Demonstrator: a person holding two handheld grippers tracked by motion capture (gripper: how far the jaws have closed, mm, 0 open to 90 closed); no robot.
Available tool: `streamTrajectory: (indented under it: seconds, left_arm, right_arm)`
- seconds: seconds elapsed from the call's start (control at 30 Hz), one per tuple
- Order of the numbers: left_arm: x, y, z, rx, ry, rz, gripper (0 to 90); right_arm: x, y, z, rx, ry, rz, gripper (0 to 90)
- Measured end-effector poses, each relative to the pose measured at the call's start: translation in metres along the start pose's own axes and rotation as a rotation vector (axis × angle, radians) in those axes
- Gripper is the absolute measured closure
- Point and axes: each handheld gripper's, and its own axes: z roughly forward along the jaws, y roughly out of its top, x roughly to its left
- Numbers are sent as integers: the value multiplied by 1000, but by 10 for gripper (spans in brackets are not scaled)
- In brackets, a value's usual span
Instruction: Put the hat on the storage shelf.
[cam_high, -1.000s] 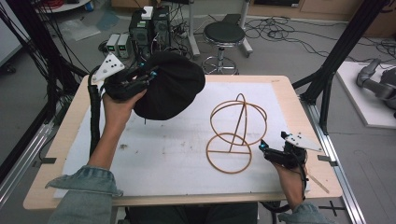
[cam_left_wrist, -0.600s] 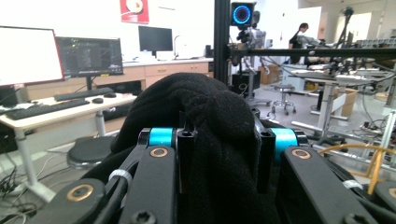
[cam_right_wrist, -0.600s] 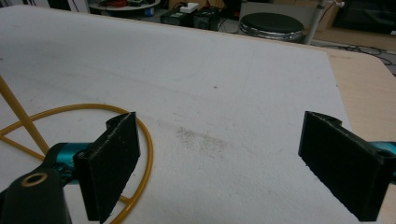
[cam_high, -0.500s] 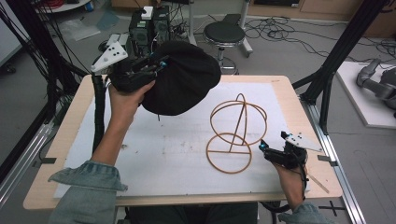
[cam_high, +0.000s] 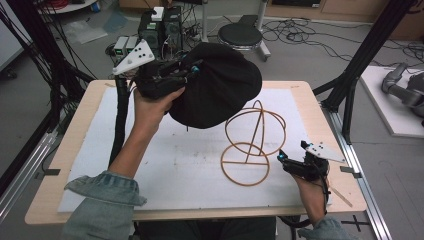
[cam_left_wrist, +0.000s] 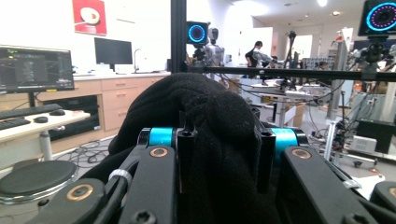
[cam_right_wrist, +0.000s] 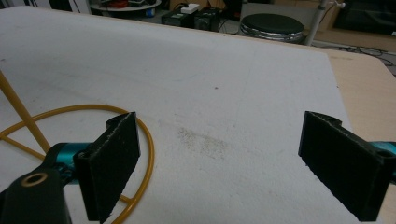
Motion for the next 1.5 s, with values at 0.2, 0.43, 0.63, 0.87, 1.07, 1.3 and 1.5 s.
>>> streamTrajectory:
  seconds: [0.2,0.43,0.63,0.87,1.07,1.3,1.5]
  left_arm:
    - [-6,-3,10,-4,-37,-21,706]
    - [-10,-10,21,18,-60,-37,707]
    - [-12,-17,28,57,-80,-41,707]
    - [-16,-28,36,93,-108,-53,705]
    - [-23,-39,45,137,-141,-52,705]
    - [-37,-46,55,168,-173,-34,703]
    - [-49,-56,65,210,-182,-11,699]
  right_arm:
    - [0,0,0,-1,1,-1,124]
    - [0,0,0,2,5,3,124]
    - [-1,0,0,-1,5,4,125]
    - [-1,0,0,0,5,-1,124]
    - [-2,-1,1,4,2,-1,125]
    - [-1,-1,1,7,0,7,124]
    - [-3,-2,1,14,6,17,124]
